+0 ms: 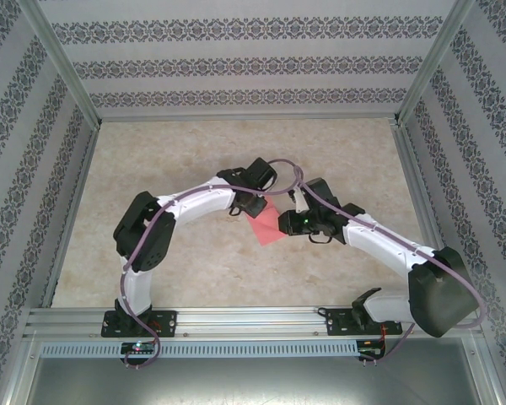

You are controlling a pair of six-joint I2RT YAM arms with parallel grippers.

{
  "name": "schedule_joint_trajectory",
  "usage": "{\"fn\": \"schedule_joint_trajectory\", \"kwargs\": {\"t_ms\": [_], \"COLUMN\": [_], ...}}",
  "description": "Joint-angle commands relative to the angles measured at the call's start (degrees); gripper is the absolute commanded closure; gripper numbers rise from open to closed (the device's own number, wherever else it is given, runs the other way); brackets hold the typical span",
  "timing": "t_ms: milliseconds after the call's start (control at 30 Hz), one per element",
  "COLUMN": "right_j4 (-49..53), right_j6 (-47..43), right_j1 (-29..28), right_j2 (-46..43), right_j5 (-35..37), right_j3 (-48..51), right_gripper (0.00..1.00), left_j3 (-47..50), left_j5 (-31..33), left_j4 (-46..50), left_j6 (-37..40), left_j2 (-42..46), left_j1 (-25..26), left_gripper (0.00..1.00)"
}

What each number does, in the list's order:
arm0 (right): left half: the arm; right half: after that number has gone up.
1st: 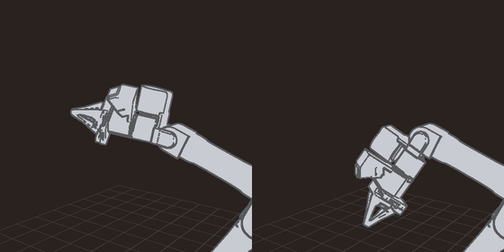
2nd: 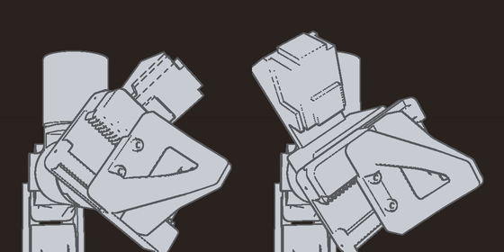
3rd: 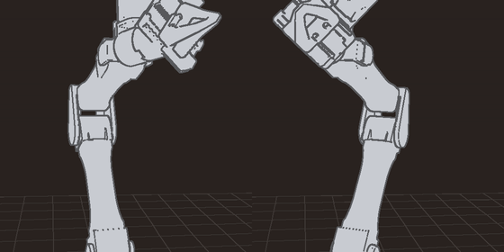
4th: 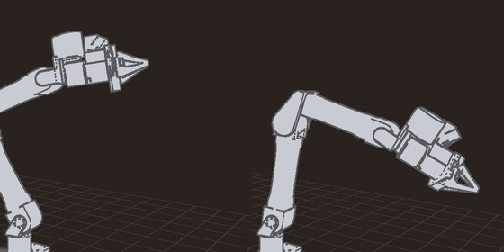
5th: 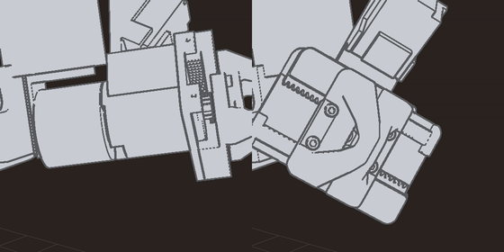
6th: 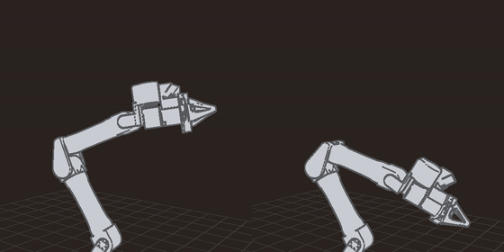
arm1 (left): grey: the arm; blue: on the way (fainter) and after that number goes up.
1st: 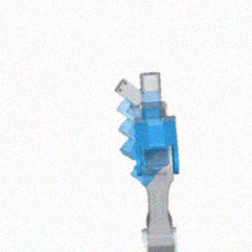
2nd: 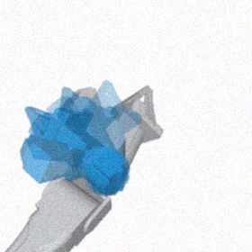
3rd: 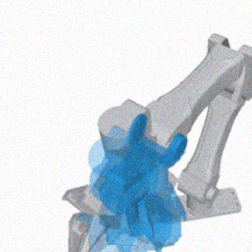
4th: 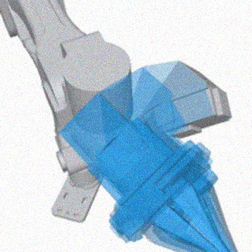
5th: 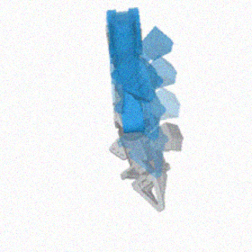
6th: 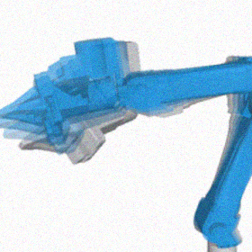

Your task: Fold a paper plane with a square sheet of paper (pick it up from the middle)

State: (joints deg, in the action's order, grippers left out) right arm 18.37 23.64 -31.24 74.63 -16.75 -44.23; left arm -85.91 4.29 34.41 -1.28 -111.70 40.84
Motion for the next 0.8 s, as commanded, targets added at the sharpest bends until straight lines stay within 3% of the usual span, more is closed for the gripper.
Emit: {"fn": "schedule_joint_trajectory", "kwargs": {"t_ms": [0, 333, 500, 767], "right_j4": [2.0, 4.3, 5.0, 10.5], "right_j6": [-9.9, -19.1, -21.2, -26.1], "right_j1": [-4.1, -8.8, -3.9, 3.2], "right_j2": [1.6, 12.2, 14.2, 19.8], "right_j5": [7.5, 12.9, 3.7, -4.1], "right_j3": [-4.0, -12.5, -14.6, -19.3], "right_gripper": [0.74, 0.62, 0.50, 0.51], "left_j3": [-0.7, 12.4, 20.8, 30.6], "left_j5": [-4.4, -21.7, -27.8, -37.0], "left_j4": [6.5, 1.7, -4.5, -16.8], "left_j6": [-5.3, -14.3, -16.3, -22.9], "left_j2": [4.5, 15.7, 22.0, 27.1], "left_j1": [-3.7, -13.7, -17.0, -18.1], "left_gripper": [0.53, 0.41, 0.31, 0.24]}}
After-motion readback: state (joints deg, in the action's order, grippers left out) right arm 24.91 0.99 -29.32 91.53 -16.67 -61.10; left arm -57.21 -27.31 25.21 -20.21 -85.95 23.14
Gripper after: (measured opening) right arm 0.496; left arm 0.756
